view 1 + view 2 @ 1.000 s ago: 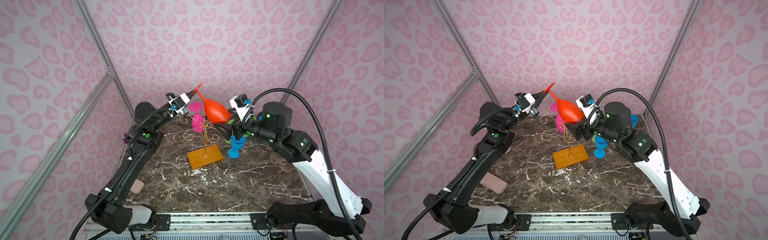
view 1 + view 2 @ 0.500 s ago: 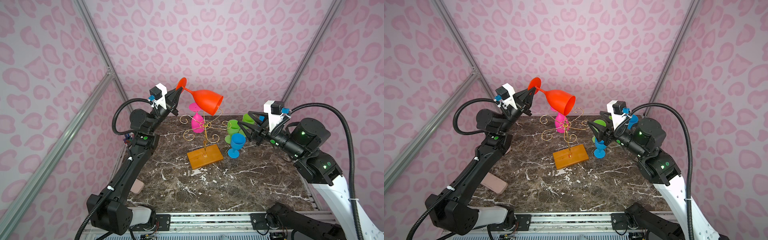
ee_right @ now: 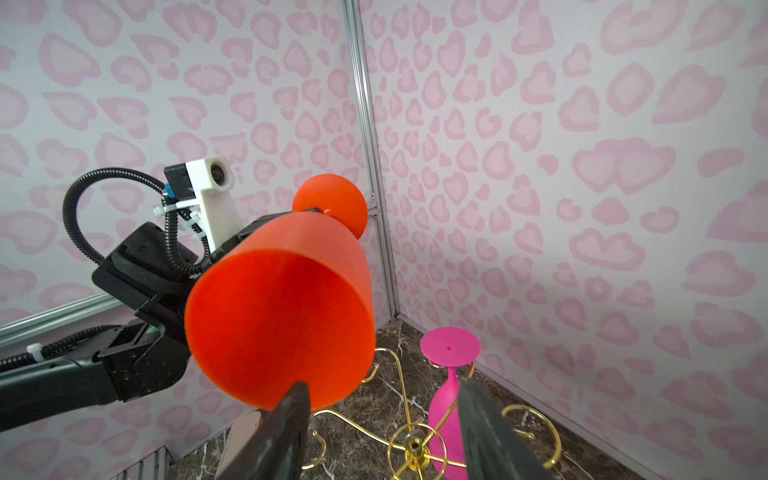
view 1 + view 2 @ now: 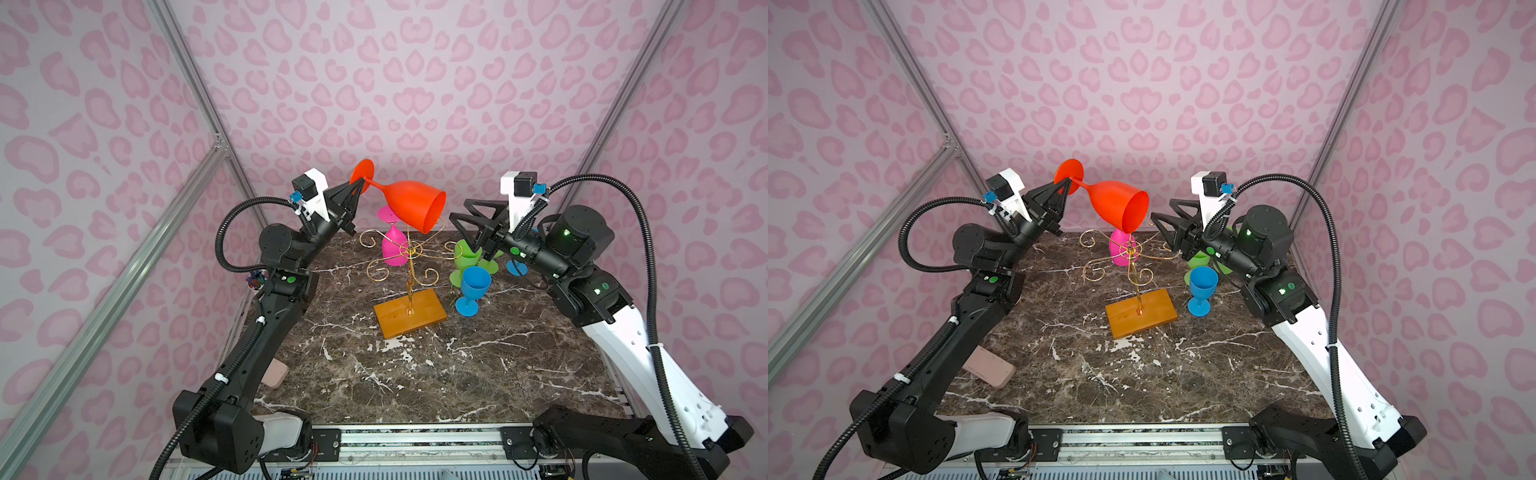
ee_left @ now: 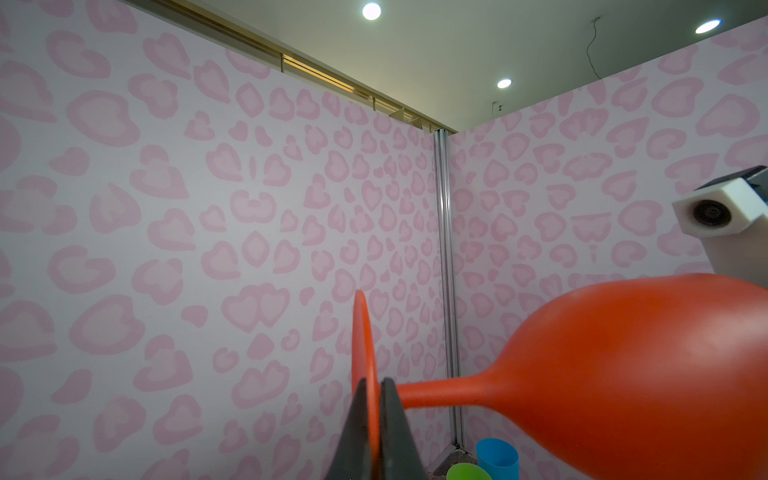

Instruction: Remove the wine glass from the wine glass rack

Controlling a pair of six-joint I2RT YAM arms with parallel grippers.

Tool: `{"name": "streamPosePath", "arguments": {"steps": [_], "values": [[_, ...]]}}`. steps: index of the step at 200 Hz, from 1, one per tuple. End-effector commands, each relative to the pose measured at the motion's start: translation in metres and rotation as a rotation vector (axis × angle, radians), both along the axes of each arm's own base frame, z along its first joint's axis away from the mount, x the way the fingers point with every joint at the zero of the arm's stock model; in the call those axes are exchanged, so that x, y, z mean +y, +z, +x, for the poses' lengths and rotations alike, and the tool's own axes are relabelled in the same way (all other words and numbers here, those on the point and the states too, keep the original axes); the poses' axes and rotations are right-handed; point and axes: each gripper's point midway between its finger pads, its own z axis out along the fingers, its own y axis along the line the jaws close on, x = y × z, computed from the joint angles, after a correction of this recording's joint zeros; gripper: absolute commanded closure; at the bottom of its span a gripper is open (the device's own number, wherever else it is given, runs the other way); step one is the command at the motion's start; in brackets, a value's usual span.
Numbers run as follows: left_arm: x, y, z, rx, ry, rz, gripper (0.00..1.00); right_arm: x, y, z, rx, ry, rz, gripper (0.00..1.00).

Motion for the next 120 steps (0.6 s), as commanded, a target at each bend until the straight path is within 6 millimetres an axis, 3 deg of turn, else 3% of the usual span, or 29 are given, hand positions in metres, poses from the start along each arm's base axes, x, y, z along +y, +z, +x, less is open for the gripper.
{"name": "streamPosePath", "arguments": {"steps": [1, 26, 52, 120], "values": [[0.001, 0.006, -0.006, -0.031, -0.008, -0.012, 0.97, 0.011, 0.014, 0.000, -0.023, 0.050, 0.055, 0.43], [0.001, 0.005, -0.006, -0.024, -0.018, -0.017, 0.97, 0.021, 0.010, 0.009, -0.008, 0.054, 0.054, 0.45], [-0.001, 0.005, -0.006, -0.009, -0.032, -0.013, 0.97, 0.031, 0.006, 0.022, 0.013, 0.043, 0.055, 0.55], [-0.009, -0.003, -0.007, 0.008, -0.076, 0.020, 0.97, 0.048, 0.005, 0.033, 0.043, 0.072, 0.059, 0.96]]}}
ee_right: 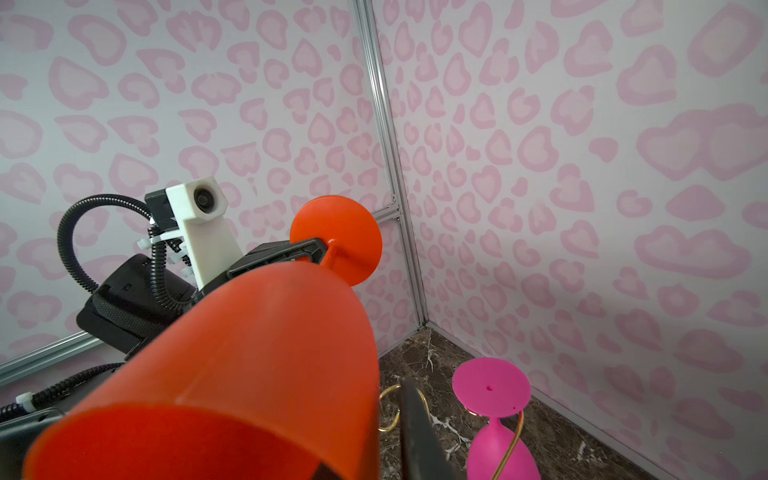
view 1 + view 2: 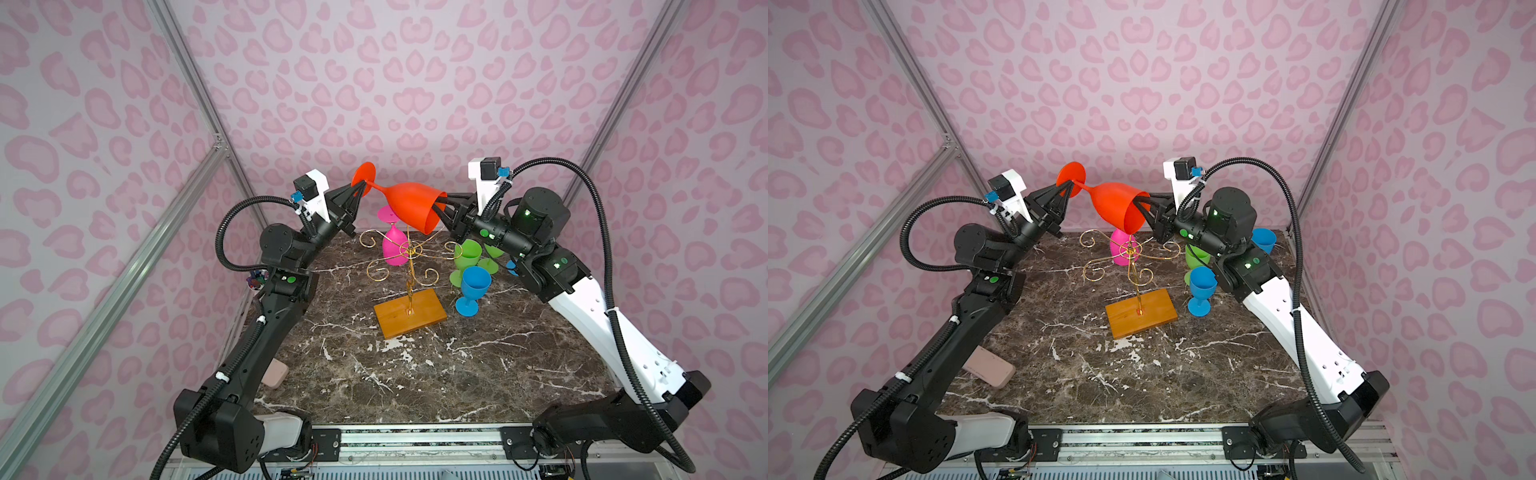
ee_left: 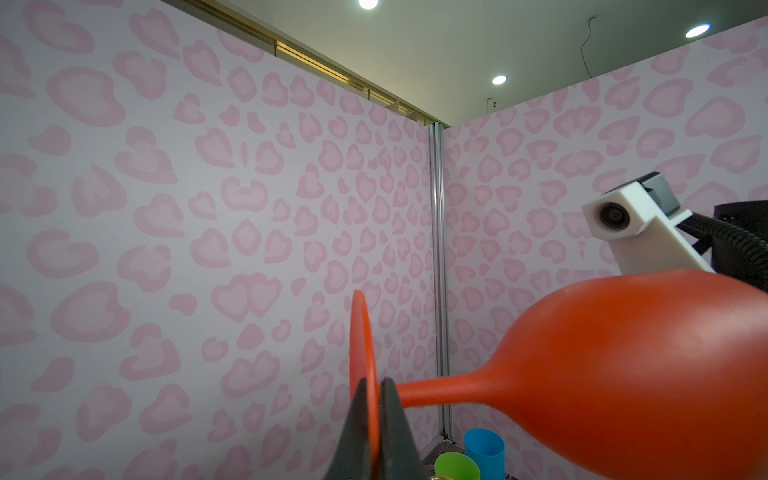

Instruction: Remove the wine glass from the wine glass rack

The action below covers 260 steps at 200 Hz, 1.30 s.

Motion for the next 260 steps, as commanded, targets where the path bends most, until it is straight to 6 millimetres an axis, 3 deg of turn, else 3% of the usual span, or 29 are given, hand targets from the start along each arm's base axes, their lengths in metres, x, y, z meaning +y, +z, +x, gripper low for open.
{"name": "streamPosePath", "arguments": {"steps": [1, 36, 63, 69, 85, 102, 115, 145, 201, 220, 260], "values": [[-0.005, 0.003, -0.008, -0.022, -0.040, 0.011, 0.97, 0.002, 0.009, -0.001, -0.017, 0.006, 0.025, 0.97], [-0.005, 0.001, -0.003, -0.002, -0.034, 0.016, 0.94, -0.002, 0.010, -0.005, 0.001, 0.002, 0.027, 1.00], [-0.002, 0.000, 0.002, 0.032, -0.016, 0.001, 0.65, -0.021, 0.017, -0.007, -0.001, -0.053, 0.024, 1.00], [-0.002, 0.001, 0.002, 0.036, -0.011, -0.004, 0.51, -0.025, 0.018, -0.008, -0.002, -0.066, 0.023, 1.00], [-0.001, 0.000, 0.002, 0.036, -0.001, 0.004, 0.42, -0.038, 0.022, -0.013, -0.011, -0.104, 0.025, 1.00], [0.003, -0.001, 0.004, 0.045, 0.022, -0.008, 0.26, -0.053, 0.025, -0.017, -0.016, -0.146, 0.031, 1.00], [0.008, -0.002, 0.005, 0.056, 0.050, -0.023, 0.20, -0.065, 0.024, -0.023, -0.012, -0.179, 0.017, 1.00], [0.028, -0.006, 0.010, 0.106, 0.139, -0.062, 0.16, -0.105, 0.012, -0.042, 0.002, -0.305, -0.055, 1.00], [0.069, -0.009, 0.014, 0.190, 0.249, -0.190, 0.05, -0.184, -0.001, -0.113, 0.049, -0.515, -0.213, 1.00], [0.085, -0.012, 0.017, 0.227, 0.275, -0.243, 0.00, -0.202, -0.016, -0.131, 0.118, -0.552, -0.270, 1.00], [0.100, -0.014, 0.014, 0.236, 0.297, -0.279, 0.03, -0.235, -0.062, -0.145, 0.291, -0.669, -0.398, 1.00]]}}
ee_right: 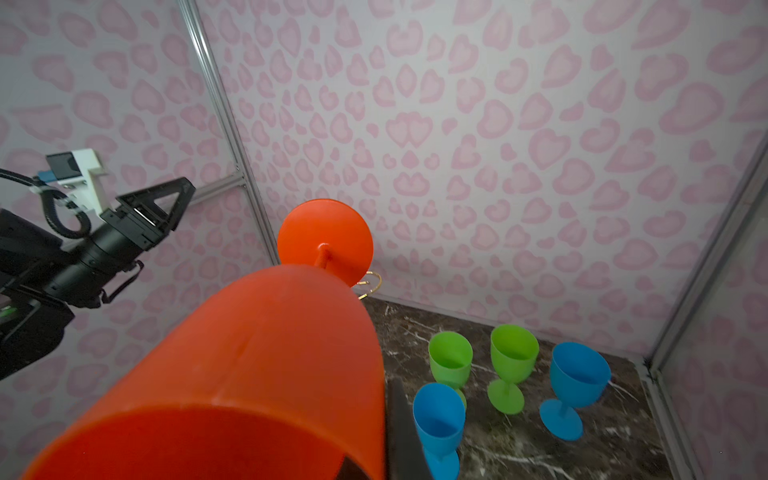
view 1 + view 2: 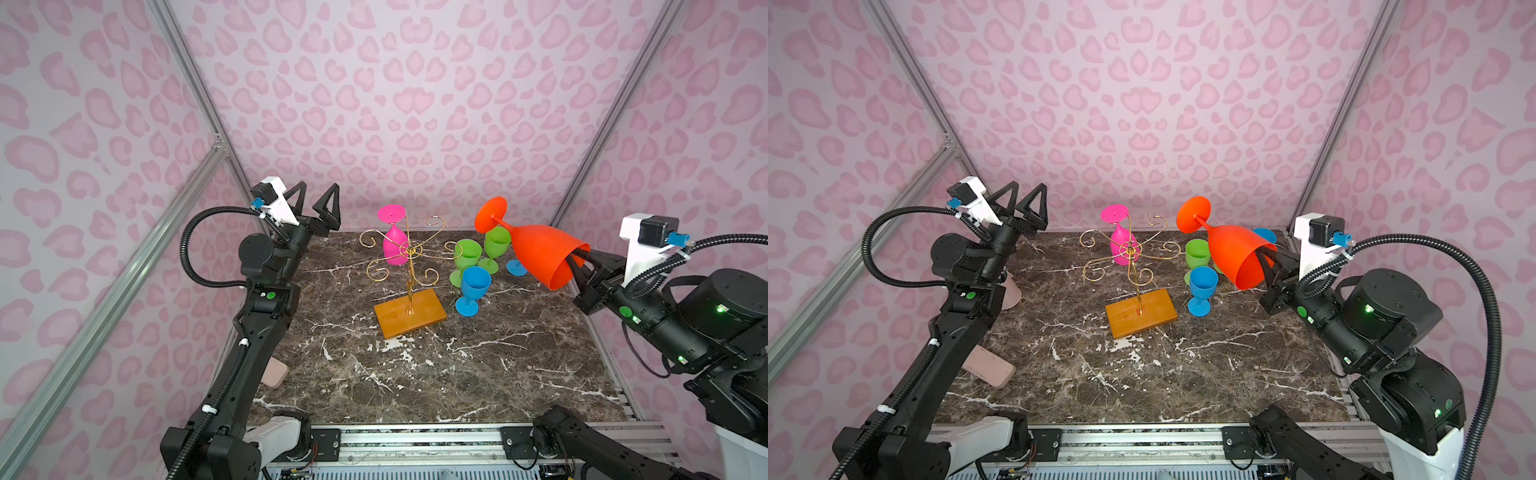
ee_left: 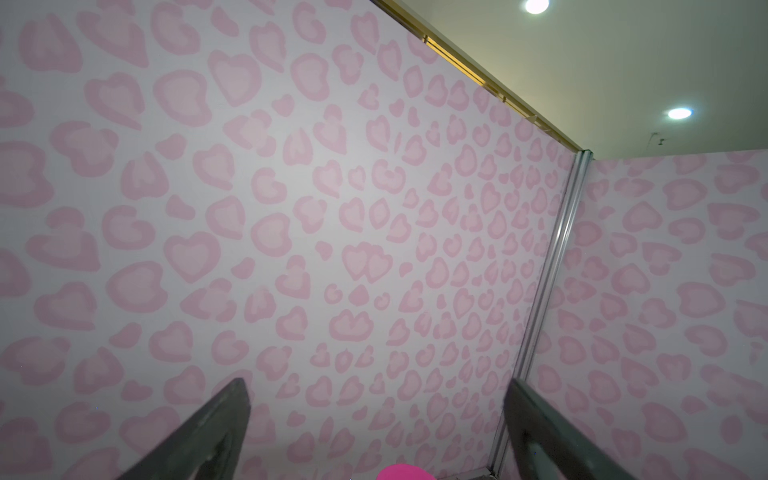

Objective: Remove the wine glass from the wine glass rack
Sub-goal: 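Carry the red glass toward the blue glasses with the right gripper while the left withdraws, then lower the red glass upright in front of the blue glass and release it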

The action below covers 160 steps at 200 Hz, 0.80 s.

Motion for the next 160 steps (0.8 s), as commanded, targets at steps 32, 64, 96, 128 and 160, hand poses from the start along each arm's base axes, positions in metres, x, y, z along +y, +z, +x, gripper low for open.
{"name": "streamPosePath", "arguments": {"steps": [32, 64, 96, 128, 160], "values": [[0.014, 0.003, -0.009, -0.006, 0.028, -0.048, 0.03, -0.034, -0.091, -0.009, 0.338, -0.157, -0.183, 1.00], [0.019, 0.000, -0.017, -0.011, 0.049, -0.023, 0.03, -0.034, -0.116, -0.014, 0.452, -0.147, -0.247, 1.00], [0.024, -0.006, -0.024, -0.012, 0.085, 0.006, 0.03, -0.033, -0.150, -0.014, 0.597, -0.142, -0.352, 1.00], [0.030, -0.013, -0.030, 0.006, 0.133, 0.035, 0.03, -0.020, -0.186, -0.003, 0.707, -0.102, -0.406, 1.00], [0.043, -0.018, -0.037, 0.024, 0.196, 0.020, 0.03, -0.005, -0.214, 0.010, 0.759, -0.068, -0.403, 1.00]]}}
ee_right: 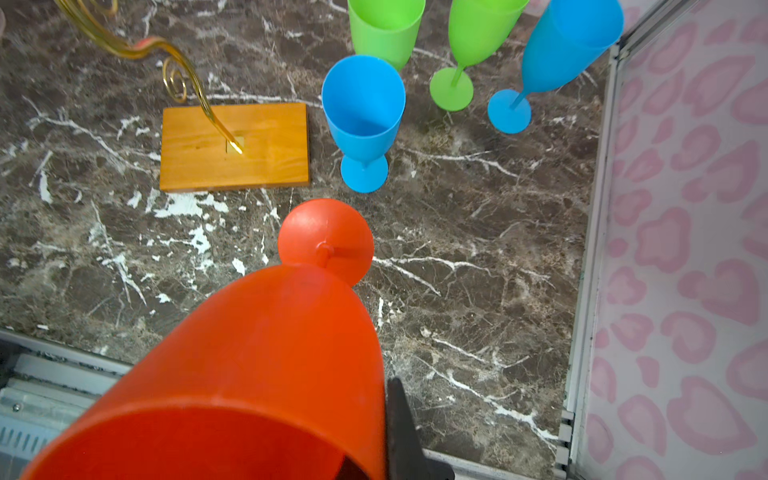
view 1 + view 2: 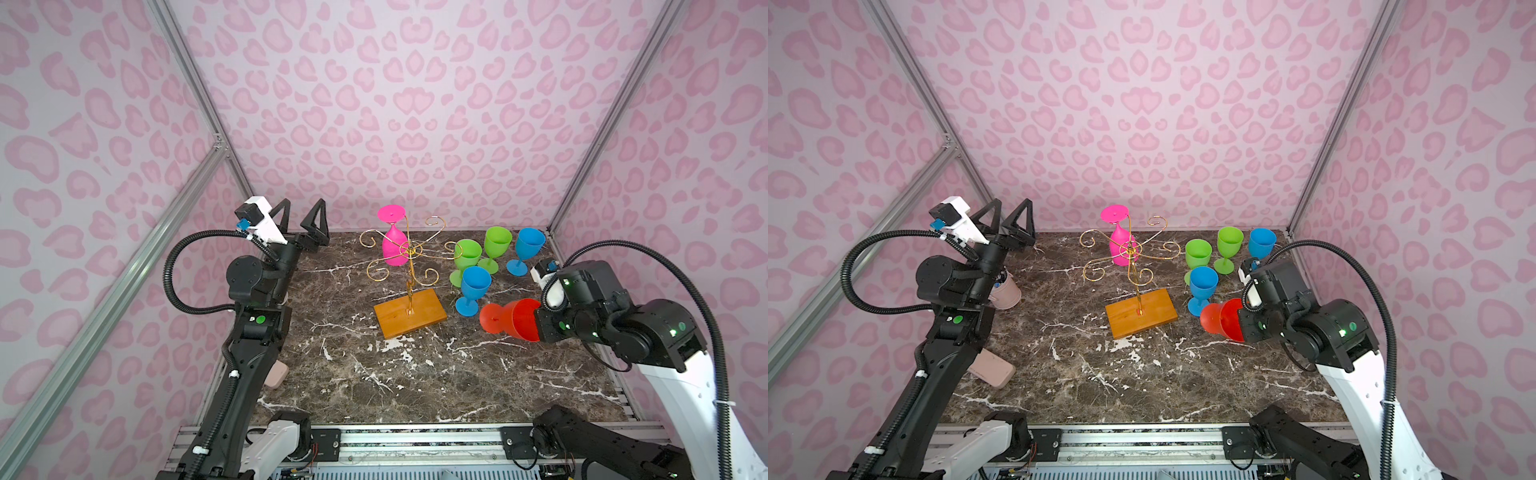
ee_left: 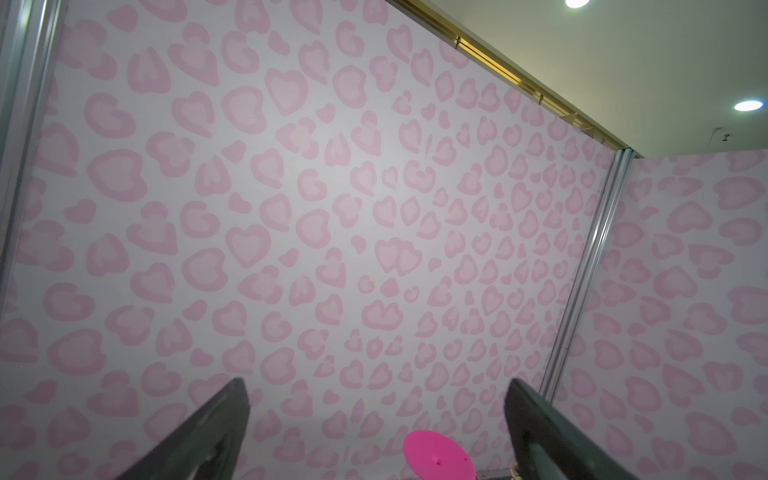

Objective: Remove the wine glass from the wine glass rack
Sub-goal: 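Lower the red glass upright in front of the blue glass and release it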

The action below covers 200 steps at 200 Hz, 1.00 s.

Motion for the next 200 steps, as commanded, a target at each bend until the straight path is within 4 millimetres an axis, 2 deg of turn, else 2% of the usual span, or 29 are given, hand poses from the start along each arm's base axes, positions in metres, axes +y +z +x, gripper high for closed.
{"name": "streamPosePath", "arguments": {"steps": [1, 36, 60, 130, 180, 200], "values": [[0.011, -0.003, -0.004, 0.005, 0.063, 0.007, 0.03, 0.012, -0.018, 0.009, 0.030, 0.021, 0.018, 1.00], [0.016, -0.008, -0.008, 0.015, 0.097, 0.013, 0.03, 0.026, -0.063, 0.026, 0.113, 0.029, 0.000, 1.00], [0.018, -0.012, -0.009, 0.020, 0.107, 0.021, 0.03, 0.031, -0.085, 0.037, 0.151, 0.027, -0.013, 1.00], [0.021, -0.017, -0.010, 0.032, 0.130, 0.040, 0.03, 0.035, -0.119, 0.068, 0.224, 0.016, -0.071, 1.00], [0.022, -0.019, -0.009, 0.039, 0.138, 0.044, 0.03, 0.034, -0.146, 0.079, 0.337, 0.023, -0.160, 1.00], [0.022, -0.019, -0.009, 0.042, 0.138, 0.047, 0.03, 0.036, -0.150, 0.084, 0.340, 0.026, -0.163, 1.00]]}}
